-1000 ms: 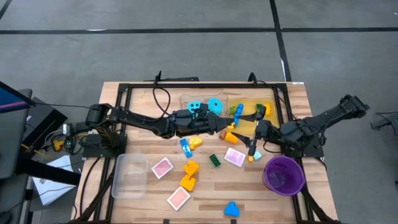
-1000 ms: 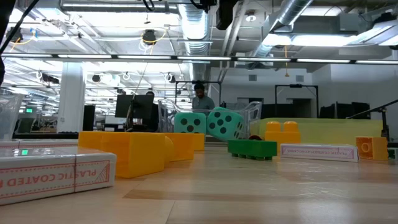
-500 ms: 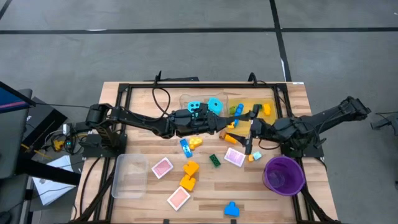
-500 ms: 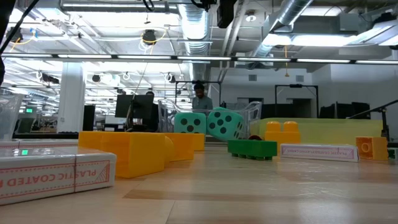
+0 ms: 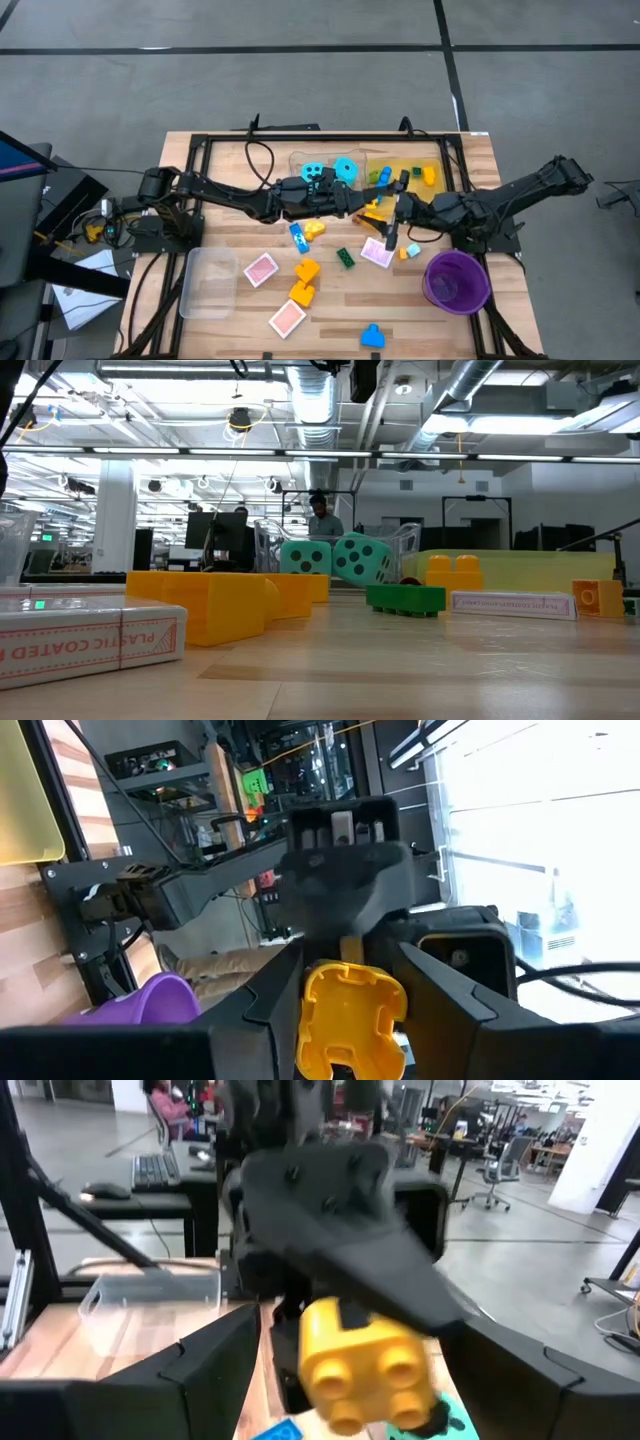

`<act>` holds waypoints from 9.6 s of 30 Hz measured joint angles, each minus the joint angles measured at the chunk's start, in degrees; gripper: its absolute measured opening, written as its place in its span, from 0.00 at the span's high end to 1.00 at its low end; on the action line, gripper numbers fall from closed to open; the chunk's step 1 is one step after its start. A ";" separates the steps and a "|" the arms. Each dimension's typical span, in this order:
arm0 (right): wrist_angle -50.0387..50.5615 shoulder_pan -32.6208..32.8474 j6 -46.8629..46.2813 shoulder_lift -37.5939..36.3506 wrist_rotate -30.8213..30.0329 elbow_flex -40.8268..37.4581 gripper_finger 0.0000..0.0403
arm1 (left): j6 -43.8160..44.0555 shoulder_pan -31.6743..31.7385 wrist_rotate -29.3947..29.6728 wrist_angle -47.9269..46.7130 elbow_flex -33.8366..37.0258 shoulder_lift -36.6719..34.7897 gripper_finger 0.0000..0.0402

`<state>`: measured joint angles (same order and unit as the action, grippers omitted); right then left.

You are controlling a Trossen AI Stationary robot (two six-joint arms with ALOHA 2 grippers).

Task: Pick & Place Toys
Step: Put the yellow game piece into the yellow bin, then put the pink deck of cards into the white transparent bin

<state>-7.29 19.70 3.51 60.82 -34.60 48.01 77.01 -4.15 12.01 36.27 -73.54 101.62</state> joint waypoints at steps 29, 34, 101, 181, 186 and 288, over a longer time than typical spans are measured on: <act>2.53 0.15 -0.96 -1.49 -0.40 0.00 0.48 | -0.24 -0.06 -0.15 0.11 -0.02 0.00 0.67; 2.80 0.15 -0.46 -1.49 -0.38 0.00 0.65 | 0.27 -0.06 -0.11 -0.19 0.00 0.00 0.67; 72.74 -36.00 -58.83 -9.17 12.54 0.00 0.66 | -50.53 -5.62 -3.51 -58.15 0.02 -17.79 0.87; 48.49 -70.47 -43.00 17.22 27.22 -4.46 0.59 | -49.68 -8.67 -3.80 -70.79 0.02 -17.75 0.99; 48.48 -70.47 -43.04 17.22 27.20 -4.46 0.55 | -49.68 -8.67 -3.75 -70.75 0.02 -17.75 0.99; 41.12 -22.34 -51.06 -21.51 19.53 -4.42 0.47 | -25.55 -18.43 -11.41 -79.46 18.58 -13.42 0.07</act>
<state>33.82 -2.63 -47.55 39.31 -15.07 43.59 51.46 -22.57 0.60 -43.18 -54.95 88.21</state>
